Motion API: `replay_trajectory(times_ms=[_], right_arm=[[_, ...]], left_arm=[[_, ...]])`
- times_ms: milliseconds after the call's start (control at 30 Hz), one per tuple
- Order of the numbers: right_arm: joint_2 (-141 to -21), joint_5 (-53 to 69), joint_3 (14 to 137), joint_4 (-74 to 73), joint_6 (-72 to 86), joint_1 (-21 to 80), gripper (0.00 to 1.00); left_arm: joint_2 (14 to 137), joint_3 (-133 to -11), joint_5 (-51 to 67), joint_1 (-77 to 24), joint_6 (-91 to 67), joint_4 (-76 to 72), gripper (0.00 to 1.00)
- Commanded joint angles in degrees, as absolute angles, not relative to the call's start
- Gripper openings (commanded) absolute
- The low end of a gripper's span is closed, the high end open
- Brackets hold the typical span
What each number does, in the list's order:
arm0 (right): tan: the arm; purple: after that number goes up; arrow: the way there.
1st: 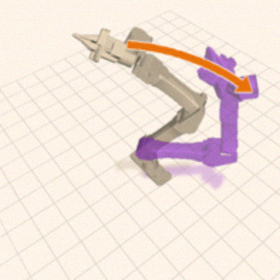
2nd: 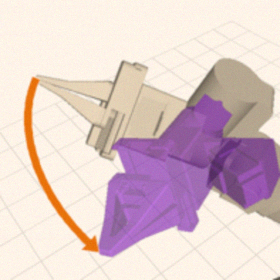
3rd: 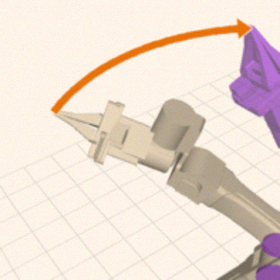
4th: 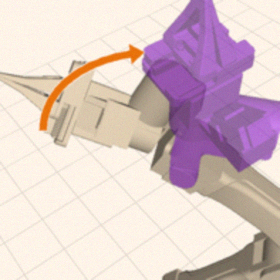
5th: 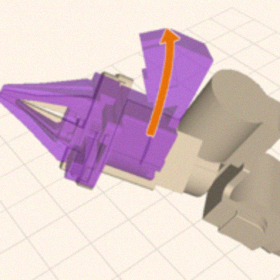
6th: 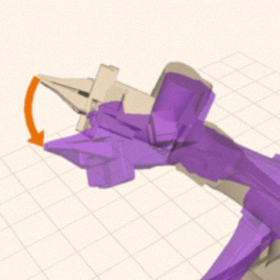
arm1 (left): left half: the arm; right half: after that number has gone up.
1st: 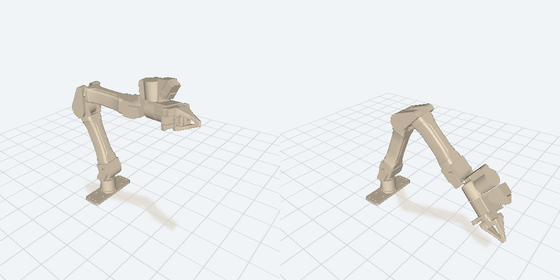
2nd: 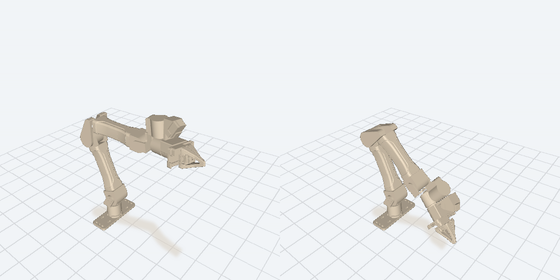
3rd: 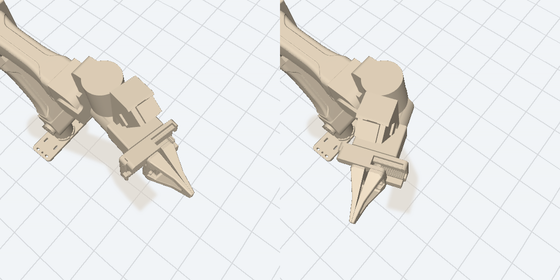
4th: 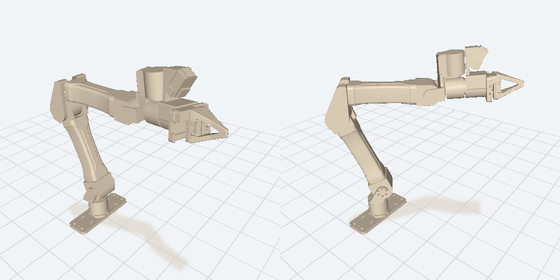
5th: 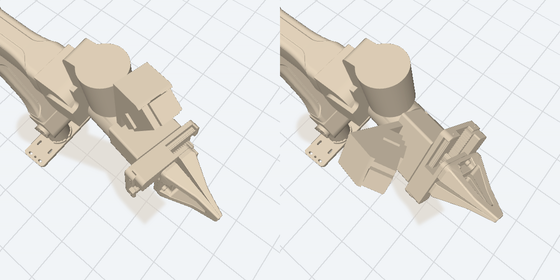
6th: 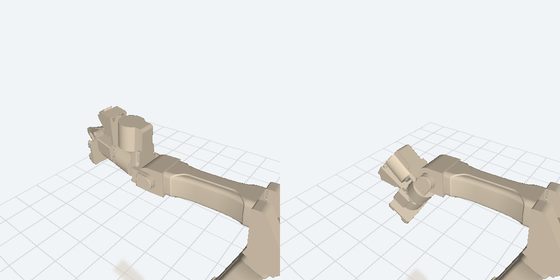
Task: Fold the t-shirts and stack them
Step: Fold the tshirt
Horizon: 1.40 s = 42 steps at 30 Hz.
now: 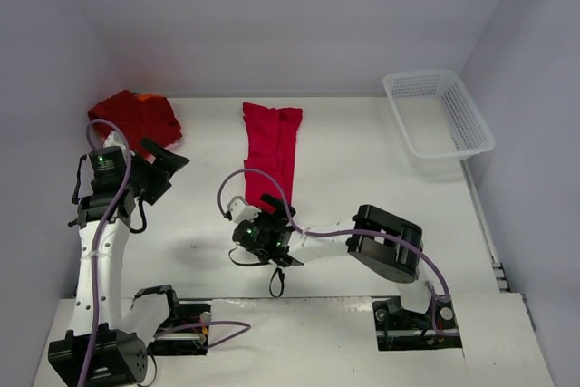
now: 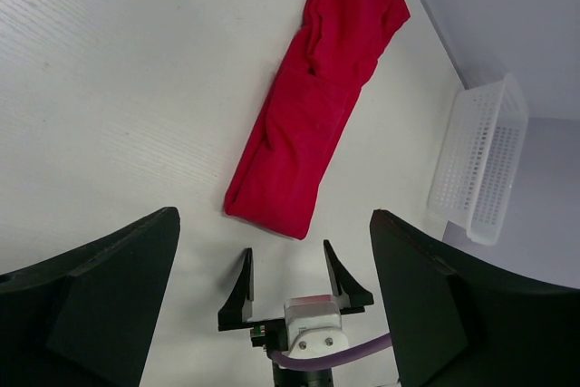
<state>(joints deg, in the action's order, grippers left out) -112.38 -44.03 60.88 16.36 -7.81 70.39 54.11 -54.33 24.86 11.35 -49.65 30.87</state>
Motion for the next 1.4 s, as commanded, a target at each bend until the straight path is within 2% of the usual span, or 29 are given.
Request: replay_trajectory(times_ms=[0,1367], right_arm=[[-116.80,-43.33,59.24,9.32,-9.67,69.79,0.95],[-128.32,-46.49,63.63,5.71,-16.61,65.74,0.96]], left_arm=[[54.05,-54.14,26.54,12.22,-48.78,27.77,0.81],[56.16,-50.54,32.78,16.79,-48.34,23.82,0.81]])
